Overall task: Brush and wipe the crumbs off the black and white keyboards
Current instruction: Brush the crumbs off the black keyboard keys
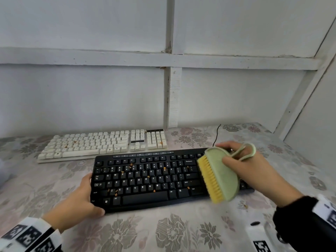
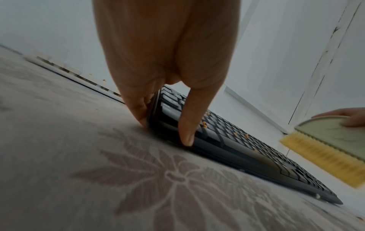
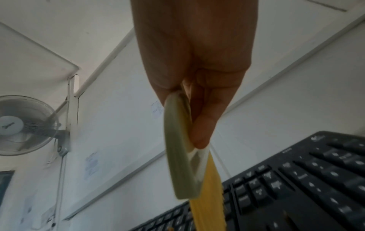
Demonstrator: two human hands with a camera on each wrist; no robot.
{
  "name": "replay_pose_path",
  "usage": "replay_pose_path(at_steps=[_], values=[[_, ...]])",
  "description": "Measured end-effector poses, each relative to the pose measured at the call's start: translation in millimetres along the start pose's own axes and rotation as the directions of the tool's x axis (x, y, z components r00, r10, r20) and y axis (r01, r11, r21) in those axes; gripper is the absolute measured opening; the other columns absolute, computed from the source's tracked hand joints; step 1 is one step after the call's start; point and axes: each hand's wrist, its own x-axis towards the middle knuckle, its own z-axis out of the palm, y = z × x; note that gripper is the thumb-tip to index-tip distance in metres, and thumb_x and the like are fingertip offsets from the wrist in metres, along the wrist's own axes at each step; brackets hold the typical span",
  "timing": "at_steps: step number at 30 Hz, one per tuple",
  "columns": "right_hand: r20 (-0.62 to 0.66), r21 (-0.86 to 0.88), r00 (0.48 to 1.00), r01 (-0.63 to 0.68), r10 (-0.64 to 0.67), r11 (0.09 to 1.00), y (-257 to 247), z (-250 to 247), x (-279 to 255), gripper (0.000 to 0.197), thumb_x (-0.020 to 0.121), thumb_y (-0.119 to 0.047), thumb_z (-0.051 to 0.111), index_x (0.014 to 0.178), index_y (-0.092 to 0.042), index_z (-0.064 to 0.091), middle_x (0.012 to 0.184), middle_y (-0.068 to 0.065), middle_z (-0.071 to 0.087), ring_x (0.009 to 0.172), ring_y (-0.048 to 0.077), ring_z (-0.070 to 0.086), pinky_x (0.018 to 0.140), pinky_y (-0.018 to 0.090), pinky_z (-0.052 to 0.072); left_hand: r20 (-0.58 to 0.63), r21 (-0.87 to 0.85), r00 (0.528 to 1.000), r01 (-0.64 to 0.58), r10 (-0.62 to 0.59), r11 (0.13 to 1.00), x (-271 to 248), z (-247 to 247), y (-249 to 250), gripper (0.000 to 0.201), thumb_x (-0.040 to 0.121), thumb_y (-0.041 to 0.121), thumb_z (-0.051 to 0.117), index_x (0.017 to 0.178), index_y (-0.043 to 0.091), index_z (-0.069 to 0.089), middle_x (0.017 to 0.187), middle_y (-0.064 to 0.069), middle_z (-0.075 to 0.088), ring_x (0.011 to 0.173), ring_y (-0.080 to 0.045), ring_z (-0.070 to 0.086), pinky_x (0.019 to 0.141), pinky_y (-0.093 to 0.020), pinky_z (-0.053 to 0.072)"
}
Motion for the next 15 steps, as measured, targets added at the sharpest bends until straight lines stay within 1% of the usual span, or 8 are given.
replay_pose_path(at_steps=[2,3,5,7,9,11,13,15], values=[[-0.071,0.015,0.997,0.015,-0.014,1.0,-2.6,4.0,14.1,0.03,0.086,-0.009,0.056,0.105,-0.03,0.065,0.091,-0.006,0.068,0.076,0.01,0.064,0.06,0.016,0.048,-0.001,-0.004,1.0,0.002,-0.002,1.0,-0.3,0.2,0.4,0.099,0.068,-0.009,0.071,0.142,0.021,0.013,0.103,0.004,0.055,0.091,-0.011,0.055,0.066,-0.023,0.042],[-0.088,0.029,0.996,0.021,-0.018,0.999,-4.0,8.0,20.0,0.03,0.087,-0.01,0.055,0.106,-0.032,0.063,0.088,-0.006,0.068,0.071,0.009,0.062,0.055,0.013,0.045,0.001,-0.009,1.0,0.003,-0.003,1.0,-0.5,0.1,0.9,0.099,0.068,-0.01,0.071,0.142,0.021,0.013,0.103,0.004,0.055,0.091,-0.011,0.055,0.066,-0.022,0.042],[-0.072,0.06,0.997,0.023,-0.019,0.998,-6.1,19.2,29.9,0.03,0.089,-0.011,0.054,0.108,-0.033,0.059,0.084,-0.008,0.066,0.065,0.006,0.059,0.047,0.009,0.042,0.008,-0.013,1.0,0.003,-0.003,1.0,-0.5,0.0,0.1,0.1,0.068,-0.009,0.071,0.142,0.021,0.012,0.105,0.003,0.055,0.092,-0.013,0.056,0.068,-0.024,0.043],[-0.046,0.066,0.999,0.007,-0.004,0.998,-7.1,29.5,36.1,0.03,0.09,-0.011,0.054,0.112,-0.029,0.059,0.086,-0.009,0.064,0.066,0.005,0.059,0.046,0.007,0.041,0.013,-0.017,1.0,0.005,-0.005,1.0,0.0,-1.2,-1.4,0.101,0.066,-0.007,0.072,0.142,0.022,0.012,0.106,0.002,0.056,0.093,-0.015,0.057,0.07,-0.026,0.044],[-0.033,0.08,0.999,-0.03,0.033,0.996,-5.9,36.2,35.7,0.03,0.089,-0.009,0.053,0.115,-0.021,0.061,0.088,-0.01,0.063,0.069,0.001,0.058,0.047,0.006,0.041,0.017,-0.026,1.0,0.008,-0.008,1.0,-0.3,-1.9,-1.8,0.102,0.063,-0.005,0.072,0.141,0.023,0.013,0.106,0.0,0.056,0.094,-0.016,0.057,0.071,-0.027,0.045],[0.001,0.042,0.999,-0.045,0.045,0.998,-2.2,40.0,27.0,0.029,0.088,-0.009,0.054,0.112,-0.022,0.062,0.089,-0.011,0.063,0.071,0.0,0.058,0.051,0.005,0.042,0.017,-0.028,1.0,0.008,-0.008,1.0,-0.8,-1.7,-0.8,0.1,0.064,-0.006,0.071,0.141,0.022,0.014,0.106,0.0,0.056,0.094,-0.015,0.056,0.07,-0.027,0.045],[0.063,-0.02,0.997,-0.048,0.05,0.999,1.0,41.7,12.4,0.026,0.087,-0.011,0.054,0.103,-0.03,0.062,0.087,-0.011,0.063,0.071,0.004,0.059,0.053,0.007,0.044,0.015,-0.021,1.0,0.009,-0.008,1.0,-1.2,-0.9,0.3,0.096,0.068,-0.009,0.07,0.14,0.022,0.015,0.105,0.002,0.055,0.093,-0.012,0.055,0.069,-0.024,0.043],[0.123,-0.012,0.989,-0.081,0.082,0.997,1.2,40.8,-0.3,0.026,0.086,-0.012,0.054,0.099,-0.032,0.063,0.087,-0.005,0.065,0.073,0.012,0.063,0.057,0.017,0.049,0.008,-0.013,1.0,0.004,-0.004,1.0,-1.8,-0.3,1.9,0.095,0.068,-0.009,0.07,0.14,0.022,0.016,0.104,0.003,0.055,0.092,-0.009,0.053,0.068,-0.022,0.041]])
